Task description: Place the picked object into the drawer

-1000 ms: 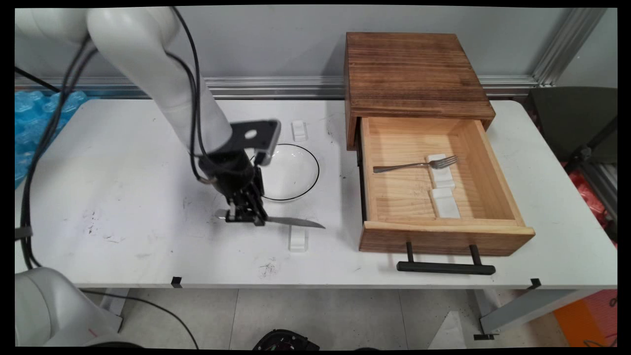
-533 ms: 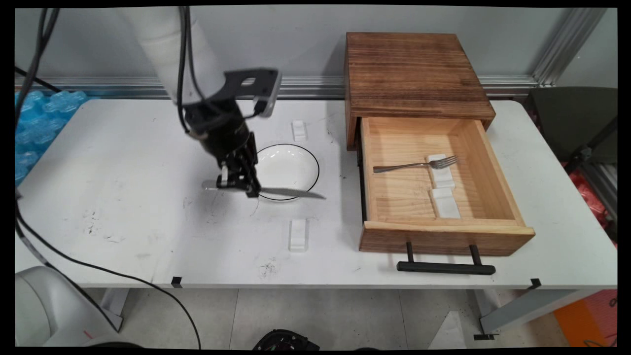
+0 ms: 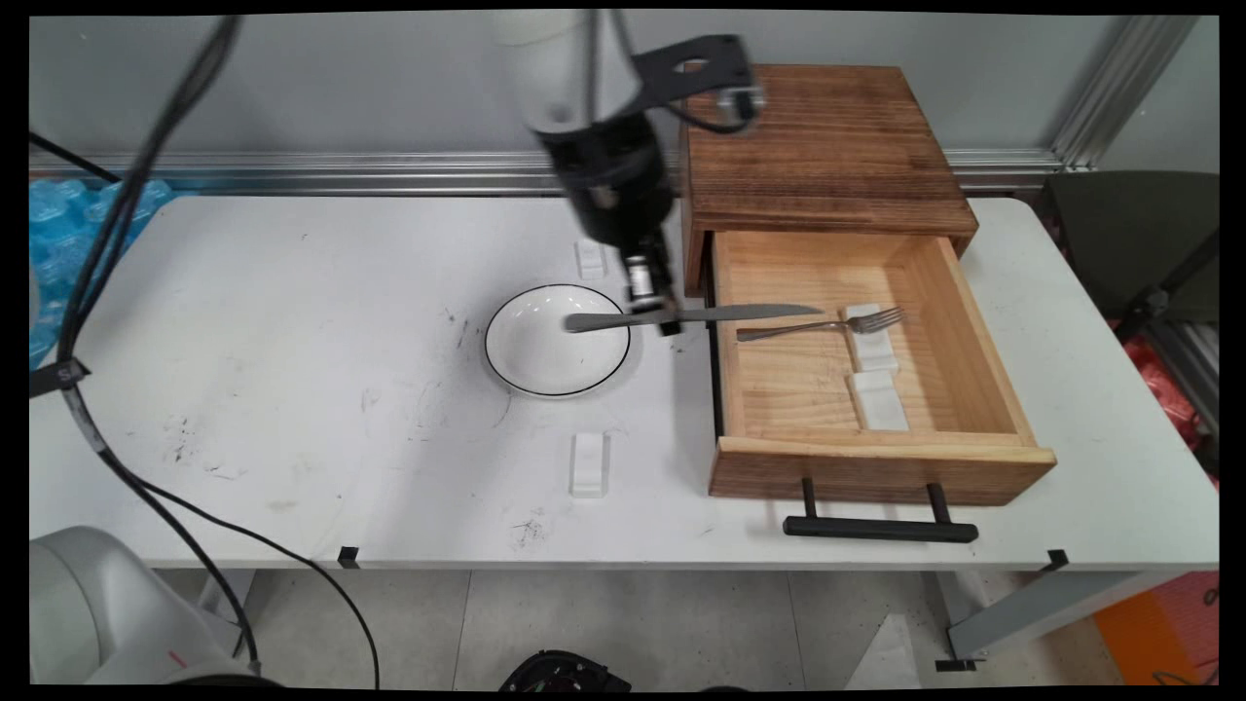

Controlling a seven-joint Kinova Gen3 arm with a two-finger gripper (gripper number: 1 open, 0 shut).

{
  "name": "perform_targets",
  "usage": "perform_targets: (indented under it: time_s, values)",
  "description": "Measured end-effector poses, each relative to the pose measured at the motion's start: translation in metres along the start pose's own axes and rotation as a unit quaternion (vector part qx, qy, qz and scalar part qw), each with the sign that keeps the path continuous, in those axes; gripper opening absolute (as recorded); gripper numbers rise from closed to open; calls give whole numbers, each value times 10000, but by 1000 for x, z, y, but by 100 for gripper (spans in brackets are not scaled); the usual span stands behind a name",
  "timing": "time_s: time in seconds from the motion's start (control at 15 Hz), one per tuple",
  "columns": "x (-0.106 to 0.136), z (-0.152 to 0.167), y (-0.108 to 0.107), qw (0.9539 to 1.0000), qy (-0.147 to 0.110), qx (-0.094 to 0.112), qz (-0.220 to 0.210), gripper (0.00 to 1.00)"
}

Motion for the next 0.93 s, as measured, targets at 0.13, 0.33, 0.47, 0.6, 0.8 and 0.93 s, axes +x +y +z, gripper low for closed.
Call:
perform_targets:
  time_s: [0.13,0.33,0.47,0.6,0.8,0.93]
  values:
    - [23,13,1,9999,102,53,-4,0]
    - [46,30,2,9998,156,120,14,0]
    - [61,43,2,9997,171,171,32,0]
    - [79,61,2,9996,180,233,57,0]
    - [111,97,0,9992,167,345,89,0]
    - [122,113,-2,9991,143,384,107,0]
